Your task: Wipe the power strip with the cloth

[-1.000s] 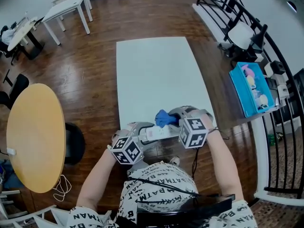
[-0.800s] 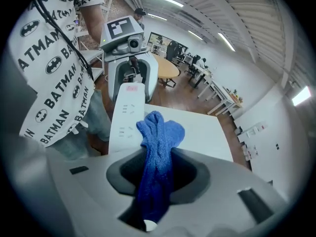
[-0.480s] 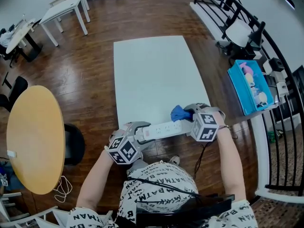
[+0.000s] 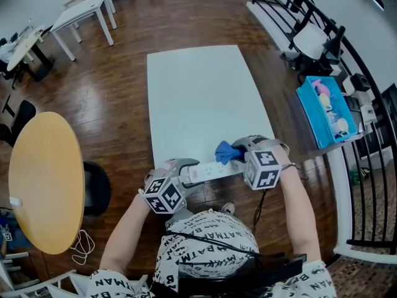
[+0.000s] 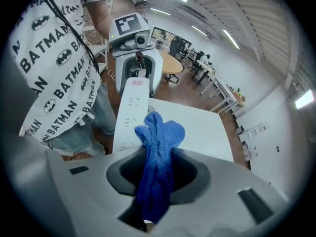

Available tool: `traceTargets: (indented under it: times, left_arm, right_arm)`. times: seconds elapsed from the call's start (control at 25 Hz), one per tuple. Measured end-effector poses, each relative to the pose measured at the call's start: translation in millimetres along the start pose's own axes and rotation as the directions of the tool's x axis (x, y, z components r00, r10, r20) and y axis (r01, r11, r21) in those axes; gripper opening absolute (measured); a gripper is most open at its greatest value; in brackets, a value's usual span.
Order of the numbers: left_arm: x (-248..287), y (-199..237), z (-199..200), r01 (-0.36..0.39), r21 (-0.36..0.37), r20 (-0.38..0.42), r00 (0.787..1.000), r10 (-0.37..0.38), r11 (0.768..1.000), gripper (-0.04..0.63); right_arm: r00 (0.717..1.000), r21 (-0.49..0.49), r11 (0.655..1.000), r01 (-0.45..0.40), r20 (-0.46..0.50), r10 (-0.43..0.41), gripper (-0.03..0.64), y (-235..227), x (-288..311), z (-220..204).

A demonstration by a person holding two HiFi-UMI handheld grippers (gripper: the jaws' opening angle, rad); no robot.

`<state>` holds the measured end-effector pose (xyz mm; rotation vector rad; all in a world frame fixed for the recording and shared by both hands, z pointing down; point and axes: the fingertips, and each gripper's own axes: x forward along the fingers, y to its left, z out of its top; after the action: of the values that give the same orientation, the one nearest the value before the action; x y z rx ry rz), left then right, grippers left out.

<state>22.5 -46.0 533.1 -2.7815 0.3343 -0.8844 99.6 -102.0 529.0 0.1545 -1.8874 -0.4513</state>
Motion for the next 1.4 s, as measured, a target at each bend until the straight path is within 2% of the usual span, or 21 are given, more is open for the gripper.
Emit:
traceTargets:
  times: [0.36,0.6,0.76,0.92,1.0,1.4]
  left_arm:
    - [5.9,-5.0,3.0,0.013,0.018,0.002,1.0,-0.013,1.0,0.279]
    - [7.9,-9.1,8.1,0.021,0.03,0.007,1.0,-0.021,0.999,0.279]
    - [3.3,-9.1,6.8,0.01,0.034,0.01,1.0,-0.011,0.999,0.279]
    - [0.8,-11.5,6.1,0.011,0.045,0.008,1.0,-0.011,0.999,0.279]
    - [-0.7,-11.1,5.8,0.008,0.05,0.007,1.0,-0.008,0.999,0.279]
    - [-12.0,-3.0,5.2,-0.016,0.026,0.029,0.999,0.015,1.0,0.279]
  right_arm:
    - [0.996,-0.088,0.996,-0.033,0.082,0.04,0.121,4.8,7.3,57.0]
    - [0.989,-0.123,0.992,-0.016,0.146,0.034,0.121,-2.5,4.9,81.3]
    - [0.992,-0.208,0.977,-0.038,0.108,0.061,0.121,3.9,5.9,85.4]
    - [0.998,-0.36,0.932,-0.046,0.023,0.058,0.121,15.2,8.2,73.0]
    - [0.998,-0.396,0.917,-0.053,-0.003,0.056,0.121,17.8,8.7,65.7]
    - [0.994,-0.348,0.934,-0.079,-0.099,0.048,0.121,12.7,9.3,13.0]
